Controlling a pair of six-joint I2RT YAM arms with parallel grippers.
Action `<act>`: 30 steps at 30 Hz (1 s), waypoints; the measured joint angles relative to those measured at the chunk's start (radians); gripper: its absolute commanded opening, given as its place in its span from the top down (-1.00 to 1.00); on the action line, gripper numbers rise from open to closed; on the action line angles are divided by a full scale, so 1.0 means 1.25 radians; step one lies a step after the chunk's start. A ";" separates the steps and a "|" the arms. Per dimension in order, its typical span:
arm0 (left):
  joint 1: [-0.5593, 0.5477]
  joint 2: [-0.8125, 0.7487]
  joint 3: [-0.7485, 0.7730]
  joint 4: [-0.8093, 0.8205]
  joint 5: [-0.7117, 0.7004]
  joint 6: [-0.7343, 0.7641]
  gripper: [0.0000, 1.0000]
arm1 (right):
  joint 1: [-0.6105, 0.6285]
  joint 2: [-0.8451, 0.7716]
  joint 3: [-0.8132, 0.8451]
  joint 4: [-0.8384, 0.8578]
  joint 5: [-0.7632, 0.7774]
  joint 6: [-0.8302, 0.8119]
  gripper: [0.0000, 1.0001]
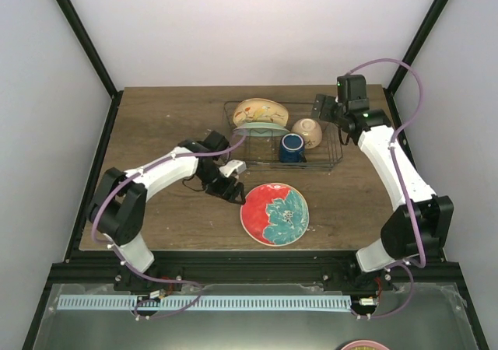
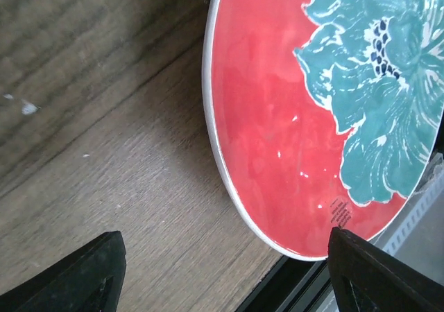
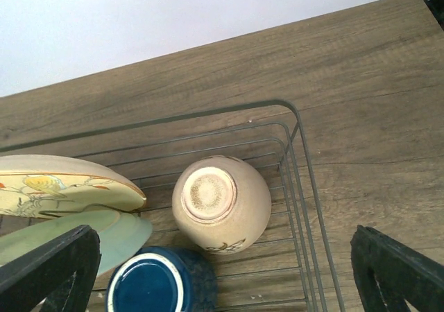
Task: Load the mixed dishes into the dish rack
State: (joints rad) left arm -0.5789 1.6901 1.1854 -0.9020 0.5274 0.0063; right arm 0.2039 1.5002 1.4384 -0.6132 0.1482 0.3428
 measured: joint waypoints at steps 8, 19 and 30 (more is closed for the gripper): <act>-0.011 0.029 -0.067 0.108 0.034 -0.037 -0.48 | 0.000 -0.031 0.000 -0.010 -0.010 0.028 -1.00; -0.073 0.092 -0.081 0.265 0.039 -0.130 -0.28 | 0.000 -0.036 0.000 -0.040 -0.003 0.007 -1.00; -0.109 0.114 -0.074 0.269 0.008 -0.153 0.19 | -0.001 -0.037 -0.001 -0.041 0.002 -0.028 -1.00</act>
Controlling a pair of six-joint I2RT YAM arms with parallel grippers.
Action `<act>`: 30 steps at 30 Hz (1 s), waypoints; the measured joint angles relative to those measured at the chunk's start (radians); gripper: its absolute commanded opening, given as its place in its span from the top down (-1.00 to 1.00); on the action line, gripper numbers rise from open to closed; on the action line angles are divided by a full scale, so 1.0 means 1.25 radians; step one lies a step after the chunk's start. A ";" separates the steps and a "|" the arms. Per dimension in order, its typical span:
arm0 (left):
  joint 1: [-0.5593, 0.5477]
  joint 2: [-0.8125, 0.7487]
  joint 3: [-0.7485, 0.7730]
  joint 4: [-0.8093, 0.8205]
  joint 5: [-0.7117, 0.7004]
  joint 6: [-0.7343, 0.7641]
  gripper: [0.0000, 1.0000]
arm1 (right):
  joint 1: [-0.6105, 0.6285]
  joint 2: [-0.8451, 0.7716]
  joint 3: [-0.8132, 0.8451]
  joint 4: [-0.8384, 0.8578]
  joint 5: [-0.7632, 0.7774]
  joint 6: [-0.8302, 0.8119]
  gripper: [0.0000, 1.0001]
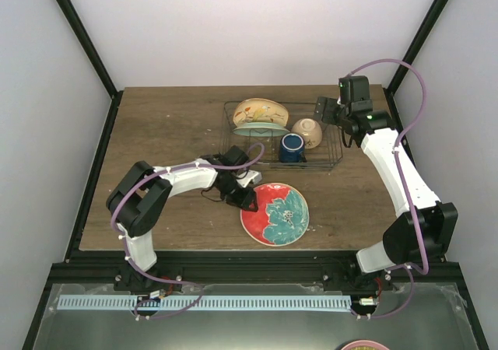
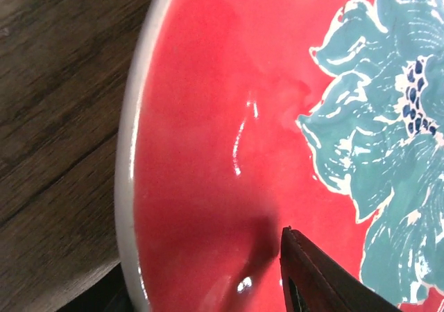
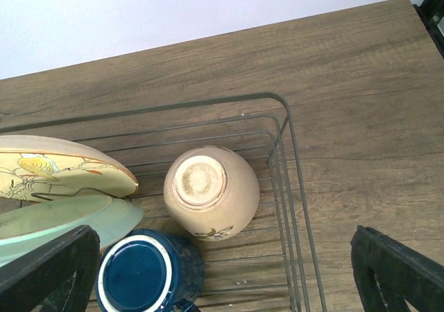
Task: Load the mixed dishes into the dish rack
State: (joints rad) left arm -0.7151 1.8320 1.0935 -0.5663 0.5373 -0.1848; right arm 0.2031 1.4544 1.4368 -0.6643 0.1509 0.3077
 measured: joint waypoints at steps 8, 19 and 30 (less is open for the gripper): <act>0.013 -0.025 0.019 -0.016 0.052 -0.017 1.00 | 0.000 0.000 -0.021 0.016 0.000 -0.017 -1.00; 0.008 -0.049 0.042 -0.020 0.070 -0.005 1.00 | 0.000 0.004 -0.027 0.026 -0.001 -0.030 -1.00; 0.044 -0.110 -0.017 -0.036 0.090 0.010 1.00 | -0.001 0.009 -0.041 0.035 -0.041 -0.060 -1.00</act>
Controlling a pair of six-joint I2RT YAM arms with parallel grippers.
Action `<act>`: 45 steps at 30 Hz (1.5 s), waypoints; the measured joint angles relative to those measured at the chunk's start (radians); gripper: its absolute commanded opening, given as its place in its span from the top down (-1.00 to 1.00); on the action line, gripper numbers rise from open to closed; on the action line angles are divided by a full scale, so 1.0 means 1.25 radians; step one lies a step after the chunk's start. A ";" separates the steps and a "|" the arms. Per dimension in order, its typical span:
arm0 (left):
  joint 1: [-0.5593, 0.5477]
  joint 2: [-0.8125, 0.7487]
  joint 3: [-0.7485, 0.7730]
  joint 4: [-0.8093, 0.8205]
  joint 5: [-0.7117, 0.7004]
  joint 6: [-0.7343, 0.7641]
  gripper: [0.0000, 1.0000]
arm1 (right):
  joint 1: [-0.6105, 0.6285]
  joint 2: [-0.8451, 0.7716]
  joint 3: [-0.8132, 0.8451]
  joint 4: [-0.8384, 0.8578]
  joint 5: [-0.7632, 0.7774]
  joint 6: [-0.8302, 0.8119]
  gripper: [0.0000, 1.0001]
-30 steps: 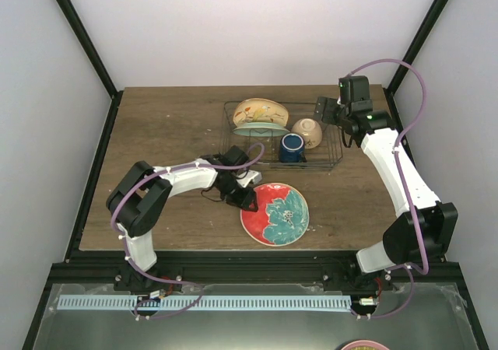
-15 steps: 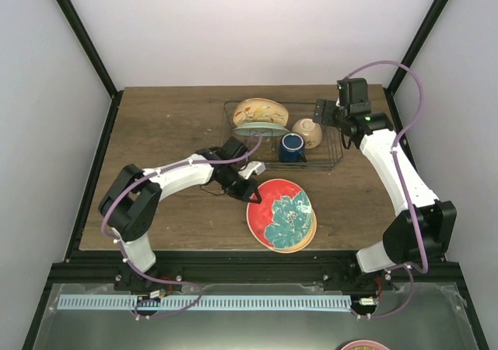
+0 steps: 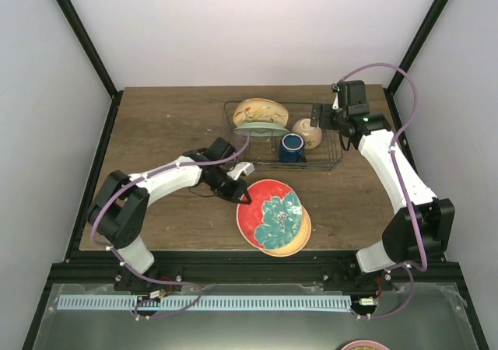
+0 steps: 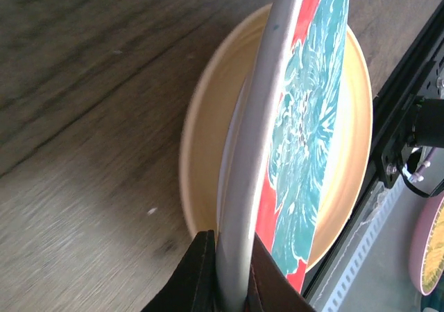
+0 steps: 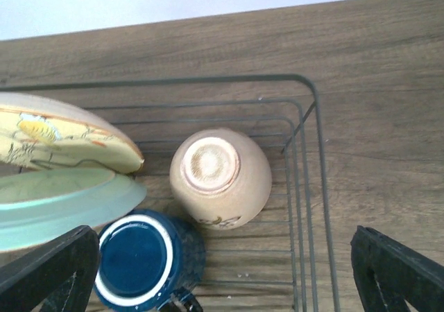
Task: Load the mixed dishes into the dish rack
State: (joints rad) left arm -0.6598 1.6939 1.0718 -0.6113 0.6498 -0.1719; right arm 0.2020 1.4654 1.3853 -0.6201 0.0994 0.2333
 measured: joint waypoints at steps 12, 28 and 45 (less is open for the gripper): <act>0.084 -0.129 0.013 -0.031 -0.039 0.023 1.00 | -0.020 0.001 -0.041 0.024 -0.217 -0.033 -0.97; 0.257 -0.223 0.129 -0.072 0.001 0.042 1.00 | -0.022 -0.039 -0.161 0.119 -0.725 -0.155 -1.00; 0.290 -0.226 0.158 -0.064 0.062 0.031 1.00 | 0.030 0.096 -0.226 0.262 -0.993 -0.172 -0.58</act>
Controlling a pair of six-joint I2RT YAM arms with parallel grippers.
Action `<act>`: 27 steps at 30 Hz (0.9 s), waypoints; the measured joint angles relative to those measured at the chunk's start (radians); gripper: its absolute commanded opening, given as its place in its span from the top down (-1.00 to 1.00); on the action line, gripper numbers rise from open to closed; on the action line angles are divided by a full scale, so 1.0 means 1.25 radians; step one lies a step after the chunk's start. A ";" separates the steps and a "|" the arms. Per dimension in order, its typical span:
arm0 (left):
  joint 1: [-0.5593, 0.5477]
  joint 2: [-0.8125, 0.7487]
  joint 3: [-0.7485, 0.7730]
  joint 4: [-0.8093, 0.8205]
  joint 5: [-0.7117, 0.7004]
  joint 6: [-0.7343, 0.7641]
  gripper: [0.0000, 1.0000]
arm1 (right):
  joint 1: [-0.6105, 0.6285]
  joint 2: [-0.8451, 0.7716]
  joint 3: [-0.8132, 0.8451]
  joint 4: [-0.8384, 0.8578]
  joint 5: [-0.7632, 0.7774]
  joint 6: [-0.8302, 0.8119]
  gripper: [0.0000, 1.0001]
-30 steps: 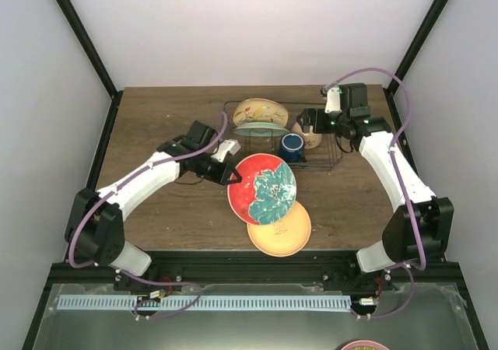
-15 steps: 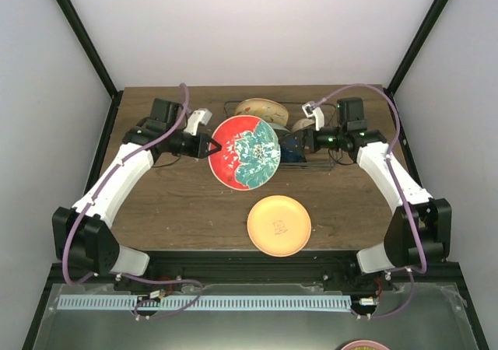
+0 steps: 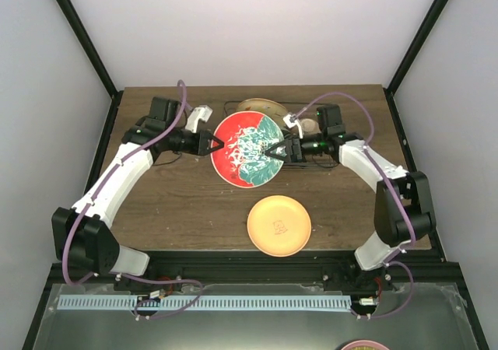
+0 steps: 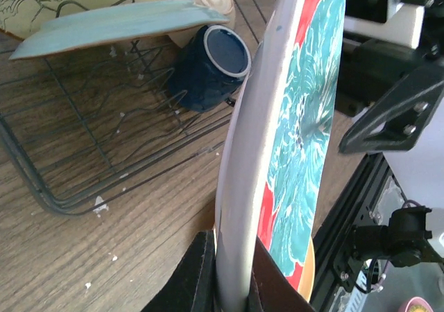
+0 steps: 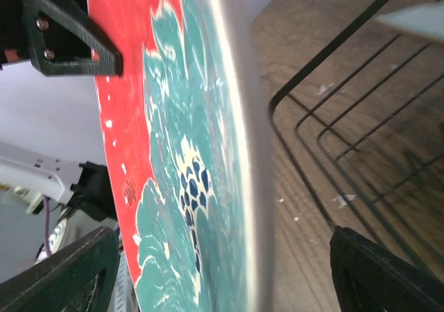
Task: Load the mixed dishes into the dish rack
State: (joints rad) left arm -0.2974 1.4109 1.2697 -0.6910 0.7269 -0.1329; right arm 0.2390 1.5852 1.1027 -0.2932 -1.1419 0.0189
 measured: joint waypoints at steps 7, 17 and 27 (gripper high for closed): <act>0.001 0.000 -0.005 0.034 0.014 -0.020 1.00 | 0.050 0.041 0.002 0.082 -0.056 0.043 0.36; 0.005 0.000 -0.016 0.074 0.052 0.002 0.55 | 0.034 0.043 0.014 0.084 -0.101 0.092 0.99; 0.006 0.021 -0.018 0.099 0.048 -0.015 -0.19 | 0.049 0.038 0.026 0.101 -0.004 0.071 0.99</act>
State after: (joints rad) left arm -0.2897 1.4372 1.2476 -0.5678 0.7864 -0.1520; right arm 0.2996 1.6329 1.1347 -0.1673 -1.1469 0.1081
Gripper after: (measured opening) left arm 0.523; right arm 0.146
